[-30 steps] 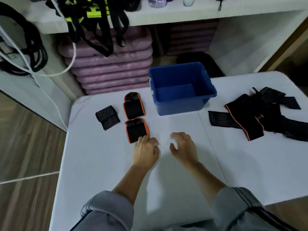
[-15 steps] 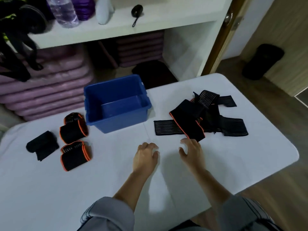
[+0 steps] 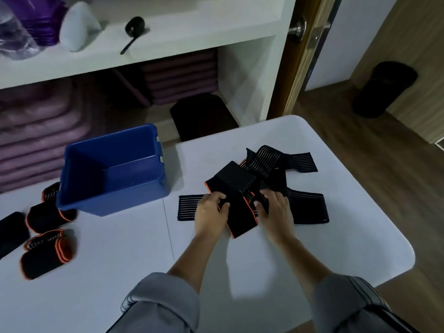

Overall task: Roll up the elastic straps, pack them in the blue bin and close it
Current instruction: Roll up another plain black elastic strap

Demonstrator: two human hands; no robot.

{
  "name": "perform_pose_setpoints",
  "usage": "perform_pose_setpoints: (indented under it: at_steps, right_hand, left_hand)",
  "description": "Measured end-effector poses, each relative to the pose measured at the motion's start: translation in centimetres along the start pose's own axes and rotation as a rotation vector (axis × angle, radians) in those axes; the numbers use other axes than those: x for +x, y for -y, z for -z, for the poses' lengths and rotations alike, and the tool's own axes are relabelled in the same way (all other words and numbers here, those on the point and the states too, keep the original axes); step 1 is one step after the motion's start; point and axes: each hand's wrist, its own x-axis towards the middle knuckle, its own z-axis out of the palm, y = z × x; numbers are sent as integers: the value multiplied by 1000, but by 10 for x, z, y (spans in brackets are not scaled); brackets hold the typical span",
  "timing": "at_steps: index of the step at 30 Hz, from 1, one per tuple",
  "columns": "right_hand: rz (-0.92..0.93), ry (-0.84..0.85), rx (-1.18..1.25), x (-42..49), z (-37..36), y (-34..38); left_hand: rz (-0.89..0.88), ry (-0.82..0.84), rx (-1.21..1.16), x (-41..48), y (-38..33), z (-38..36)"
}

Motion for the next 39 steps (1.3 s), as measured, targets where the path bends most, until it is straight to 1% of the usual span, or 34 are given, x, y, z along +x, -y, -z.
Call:
perform_pose_setpoints:
  at_steps: [3,5,8,11,13,16,18,20,23,26,28,30,32,35,39]
  right_hand:
    - [76,-31,9,23,-6,6]
    - [142,-55,-8,38,-13,12]
    - [210,-53,-53,55,-21,20]
    - [214,-54,-47,65,-25,22]
    - [202,-102,-30,70,-27,20]
    - [193,-198,-7,79,-26,18]
    - [179,-212,-12,90,-24,18]
    - [158,-191,-37,104,-22,21]
    - [182,-71,-106,128,-21,26]
    - [228,119,-203,148,-26,28]
    - [190,268,-342,157,-29,27]
    - [163,360,-487,161,-30,24]
    - [157,352,-531,160,-28,24]
    - [130,267,-486,158,-20,21]
    - [111,191,-292,159,3,14]
  left_hand:
    - [74,-61,77,7,11,2]
    - [147,-88,173,9,23,8]
    - [320,-54,374,11,41,18]
    - [402,-21,440,13,52,24]
    - [399,-28,427,17,55,25]
    - [384,-46,280,23,56,23]
    - [379,-82,202,26,55,22]
    - [345,-131,172,27,54,21]
    - [259,-152,114,27,52,21]
    - [225,-134,30,27,53,25]
    - [205,-128,15,27,53,28]
    - [182,-123,13,26,52,31]
    - [157,-122,12,26,51,34]
    - [102,-133,19,25,50,38]
    - [70,-135,4,25,45,40]
